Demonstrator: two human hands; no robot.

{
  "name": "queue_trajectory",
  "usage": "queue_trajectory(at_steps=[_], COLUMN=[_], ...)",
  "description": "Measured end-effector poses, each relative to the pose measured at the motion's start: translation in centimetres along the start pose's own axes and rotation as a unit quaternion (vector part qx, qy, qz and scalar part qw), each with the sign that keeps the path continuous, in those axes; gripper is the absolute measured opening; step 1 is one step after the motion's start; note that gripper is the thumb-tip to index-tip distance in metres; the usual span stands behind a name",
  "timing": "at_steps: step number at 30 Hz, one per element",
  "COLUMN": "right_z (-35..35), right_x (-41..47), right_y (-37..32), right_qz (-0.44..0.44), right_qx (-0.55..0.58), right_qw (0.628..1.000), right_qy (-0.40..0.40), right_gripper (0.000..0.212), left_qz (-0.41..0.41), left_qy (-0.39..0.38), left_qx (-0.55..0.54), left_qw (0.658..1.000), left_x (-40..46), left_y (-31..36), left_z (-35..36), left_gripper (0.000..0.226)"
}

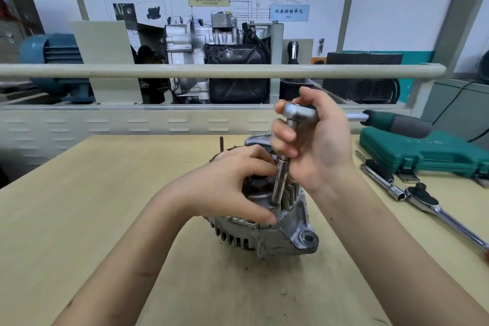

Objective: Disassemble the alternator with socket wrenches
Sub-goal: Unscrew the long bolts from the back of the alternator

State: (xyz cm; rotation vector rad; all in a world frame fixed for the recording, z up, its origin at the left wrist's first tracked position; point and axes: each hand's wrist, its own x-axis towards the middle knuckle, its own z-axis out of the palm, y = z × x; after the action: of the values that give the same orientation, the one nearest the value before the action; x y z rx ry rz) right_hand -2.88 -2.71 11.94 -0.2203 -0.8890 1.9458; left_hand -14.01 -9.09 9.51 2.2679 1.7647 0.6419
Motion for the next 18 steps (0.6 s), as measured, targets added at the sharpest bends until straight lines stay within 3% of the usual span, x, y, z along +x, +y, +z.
queue_trajectory(at_steps=[4,9,12,18], right_z=[-0.54,-0.25,0.00,-0.71], right_x=[0.72,0.70,0.93,0.44], right_y=[-0.23,0.01,0.00,0.57], right_qz=[0.032,0.079,0.096,-0.005], right_qx=[0.008,-0.050,-0.056,-0.068], right_qw=[0.998,0.976,0.969,0.970], right_qy=[-0.059,-0.196,-0.219,-0.232], right_gripper=[0.028,0.028,0.025,0.030], left_qz=[0.004,0.016,0.019,0.028], left_qy=[-0.003,0.001,0.010,0.013], left_qx=[0.001,-0.030,-0.023,-0.041], left_qw=[1.000,0.999,0.999,0.999], left_x=[0.05,-0.01,0.05,0.01], left_y=[-0.03,-0.10,-0.27,-0.09], left_z=[-0.05,-0.18,-0.21,-0.09], left_gripper=[0.052,0.046,0.043,0.023])
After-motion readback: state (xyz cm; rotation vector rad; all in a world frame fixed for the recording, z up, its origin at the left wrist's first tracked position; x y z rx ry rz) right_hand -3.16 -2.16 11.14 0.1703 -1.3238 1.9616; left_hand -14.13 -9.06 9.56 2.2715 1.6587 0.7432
